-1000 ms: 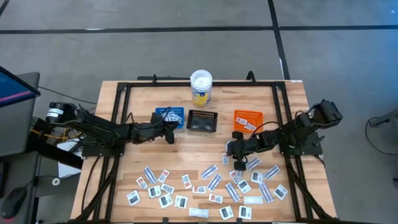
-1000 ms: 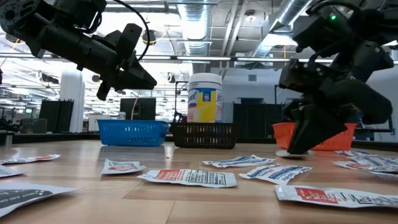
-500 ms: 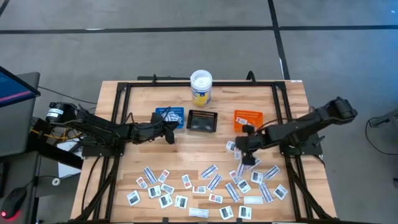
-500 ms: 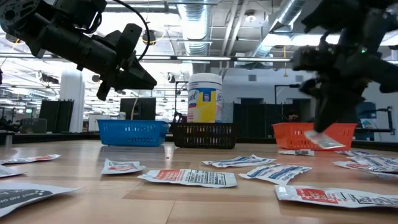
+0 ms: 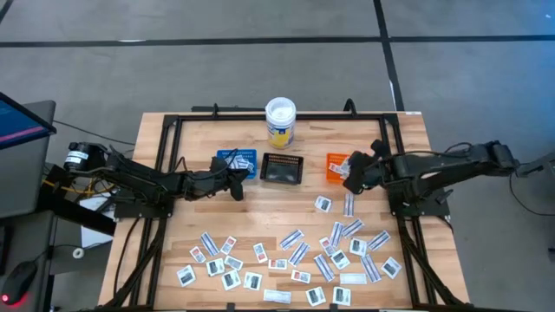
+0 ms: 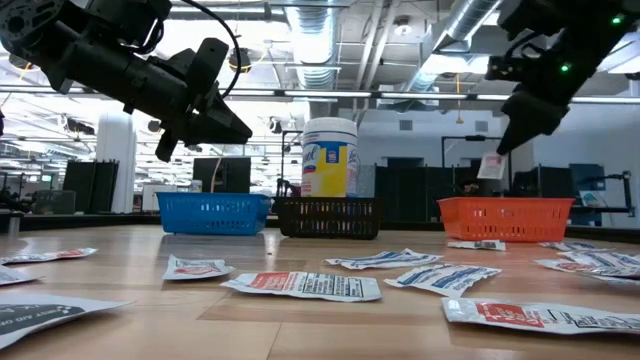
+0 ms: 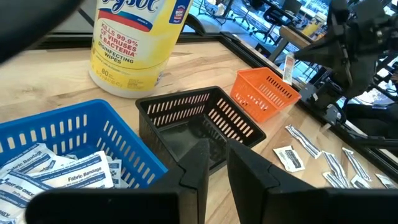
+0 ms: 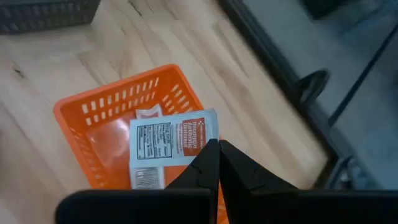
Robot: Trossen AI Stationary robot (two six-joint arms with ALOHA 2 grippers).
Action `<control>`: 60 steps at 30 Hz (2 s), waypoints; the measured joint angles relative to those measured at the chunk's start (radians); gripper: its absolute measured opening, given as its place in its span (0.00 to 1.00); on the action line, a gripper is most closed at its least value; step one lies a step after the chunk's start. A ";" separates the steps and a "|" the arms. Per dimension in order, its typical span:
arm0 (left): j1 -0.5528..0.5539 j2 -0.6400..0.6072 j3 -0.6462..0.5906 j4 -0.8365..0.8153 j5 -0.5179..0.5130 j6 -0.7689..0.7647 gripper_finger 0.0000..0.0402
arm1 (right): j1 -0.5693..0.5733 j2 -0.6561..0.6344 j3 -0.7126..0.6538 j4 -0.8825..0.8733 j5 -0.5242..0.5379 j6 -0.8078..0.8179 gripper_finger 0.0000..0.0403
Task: Pick & Place First Aid Supplies
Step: Put the orange ointment pack into the orange bin
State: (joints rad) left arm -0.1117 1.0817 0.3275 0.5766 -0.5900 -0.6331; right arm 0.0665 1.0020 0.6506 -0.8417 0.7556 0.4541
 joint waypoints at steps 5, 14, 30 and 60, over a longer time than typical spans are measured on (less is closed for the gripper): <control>0.000 0.000 0.000 0.000 0.000 0.000 0.14 | -0.072 0.012 0.000 0.002 -0.080 0.000 0.05; 0.000 0.000 0.000 0.000 0.000 0.000 0.14 | -0.069 0.077 0.000 0.097 -0.188 -0.029 0.20; 0.000 0.000 0.000 0.000 0.000 0.000 0.14 | 0.303 0.255 -0.006 0.382 -0.823 -0.165 0.20; -0.021 0.000 0.000 0.000 0.000 -0.030 0.14 | 0.343 0.683 0.211 0.443 -0.777 -0.406 0.44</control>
State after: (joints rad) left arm -0.1329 1.0817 0.3271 0.5770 -0.5903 -0.6631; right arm 0.4094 1.6845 0.8620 -0.3986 -0.0209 0.0478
